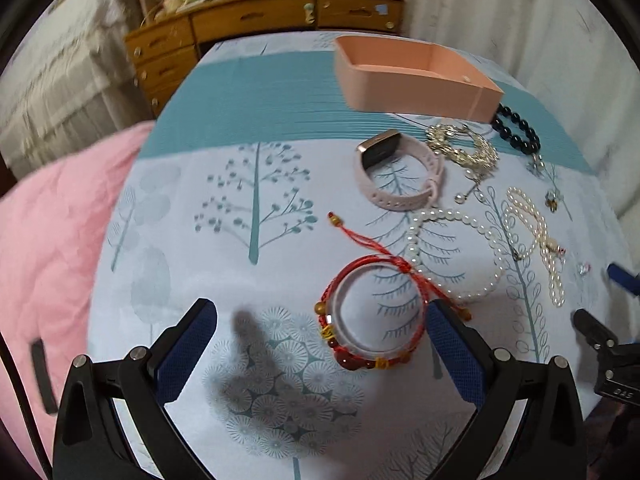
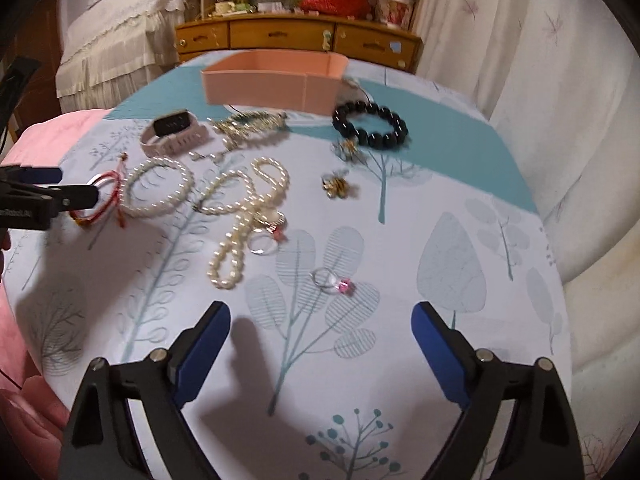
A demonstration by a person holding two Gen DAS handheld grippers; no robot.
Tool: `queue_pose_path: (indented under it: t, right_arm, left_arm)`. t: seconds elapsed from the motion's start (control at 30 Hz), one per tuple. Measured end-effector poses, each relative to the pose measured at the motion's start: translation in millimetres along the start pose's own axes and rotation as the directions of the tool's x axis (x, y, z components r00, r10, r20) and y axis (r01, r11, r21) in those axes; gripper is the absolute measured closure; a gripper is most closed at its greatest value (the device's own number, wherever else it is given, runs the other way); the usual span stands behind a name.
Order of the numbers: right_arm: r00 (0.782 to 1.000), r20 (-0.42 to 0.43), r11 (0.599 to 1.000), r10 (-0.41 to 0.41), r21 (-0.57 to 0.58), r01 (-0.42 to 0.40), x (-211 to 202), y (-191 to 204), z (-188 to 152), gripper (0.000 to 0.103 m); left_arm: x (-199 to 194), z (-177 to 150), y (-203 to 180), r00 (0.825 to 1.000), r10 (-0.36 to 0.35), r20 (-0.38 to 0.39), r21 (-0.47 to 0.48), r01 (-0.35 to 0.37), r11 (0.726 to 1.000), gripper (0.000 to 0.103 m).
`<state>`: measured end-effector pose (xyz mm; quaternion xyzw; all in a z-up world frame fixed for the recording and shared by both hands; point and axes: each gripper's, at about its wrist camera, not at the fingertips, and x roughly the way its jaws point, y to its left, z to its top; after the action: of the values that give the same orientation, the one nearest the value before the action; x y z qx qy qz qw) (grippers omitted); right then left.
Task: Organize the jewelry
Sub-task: 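Grasp the red string bracelet with the left tool while the right tool grasps a small silver ring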
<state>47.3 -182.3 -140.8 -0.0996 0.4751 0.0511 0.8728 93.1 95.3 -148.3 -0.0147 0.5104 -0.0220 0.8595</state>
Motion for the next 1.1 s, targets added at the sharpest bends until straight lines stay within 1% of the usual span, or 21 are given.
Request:
queue_pose_path:
  t: [0.1,0.2,0.27,0.3,0.37,0.4,0.47,0.5,0.57,0.67,0.8,0.9,0.97,1.03,1.1]
  right_arm:
    - [1.000,-0.011,1.000,0.001,0.031,0.000,5.1,-9.2,1.3,0.016]
    - [1.000,-0.012,0.998,0.004,0.064,-0.003,8.3,-16.0,5.0,0.023]
    - [1.000,-0.011,0.995,0.023,0.094,-0.022,10.6,-21.3,7.5,0.033]
    - [0.999,-0.011,0.994,0.031,0.102,-0.029,10.8,-22.5,8.8,0.036]
    - [0.999,-0.005,0.993,0.035,0.113,-0.034,11.6,-24.3,10.6,0.044]
    - [0.999,-0.002,0.993,0.035,0.112,-0.035,11.7,-24.2,11.6,0.047]
    - [0.999,0.003,0.993,0.036,0.109,-0.036,11.8,-24.1,14.1,0.058]
    - [0.999,0.006,0.994,0.039,0.106,-0.039,12.2,-24.0,15.2,0.060]
    - [0.999,0.014,0.995,0.044,0.094,-0.045,12.6,-22.9,16.9,0.070]
    - [0.998,0.018,0.995,0.060,0.073,-0.061,12.9,-20.4,18.2,0.080]
    - [0.998,0.017,0.995,0.065,0.072,-0.066,13.6,-19.9,20.1,0.087]
    - [0.997,0.018,0.994,0.069,0.082,-0.070,13.4,-20.0,19.8,0.087]
    - [0.997,0.021,0.993,0.074,0.088,-0.076,13.5,-21.2,19.3,0.087]
    - [0.997,0.020,0.993,0.079,0.087,-0.080,13.3,-21.8,19.4,0.087]
    - [0.996,0.015,0.992,0.087,0.091,-0.088,13.3,-22.9,19.6,0.087]
  left_arm:
    - [3.0,0.2,6.7,1.000,-0.021,-0.007,-0.033,0.020,0.999,0.001]
    - [4.8,0.1,5.7,1.000,-0.009,-0.011,-0.013,0.009,1.000,0.001]
    - [7.2,1.4,0.8,1.000,-0.011,-0.020,0.015,0.011,1.000,0.001]
    - [7.8,2.4,-2.7,1.000,-0.012,-0.026,0.025,0.013,1.000,0.001]
    - [8.5,3.5,-9.2,0.999,-0.002,-0.032,0.048,0.003,0.999,0.001]
    - [7.9,3.3,-12.2,0.999,0.006,-0.033,0.061,-0.004,0.998,0.001]
    - [6.5,3.2,-17.4,0.999,0.006,-0.037,0.079,-0.003,0.997,0.001]
    - [4.9,2.7,-20.7,0.999,0.004,-0.038,0.085,-0.001,0.996,0.001]
    - [1.5,1.9,-23.6,0.999,-0.003,-0.035,0.093,0.007,0.996,0.001]
    - [-1.1,0.6,-29.0,0.999,0.005,-0.035,0.099,-0.001,0.995,0.001]
    - [-0.4,-2.6,-34.4,0.998,0.028,-0.049,0.114,-0.022,0.993,0.001]
    - [-0.8,-6.3,-39.8,0.998,0.032,-0.054,0.132,-0.024,0.991,0.001]
    - [0.4,-8.7,-43.6,0.997,0.062,-0.050,0.141,-0.055,0.989,0.001]
    - [2.1,-10.7,-44.1,0.996,0.079,-0.048,0.143,-0.071,0.987,0.001]
    - [1.9,-11.5,-41.7,0.997,0.069,-0.041,0.126,-0.064,0.990,0.001]
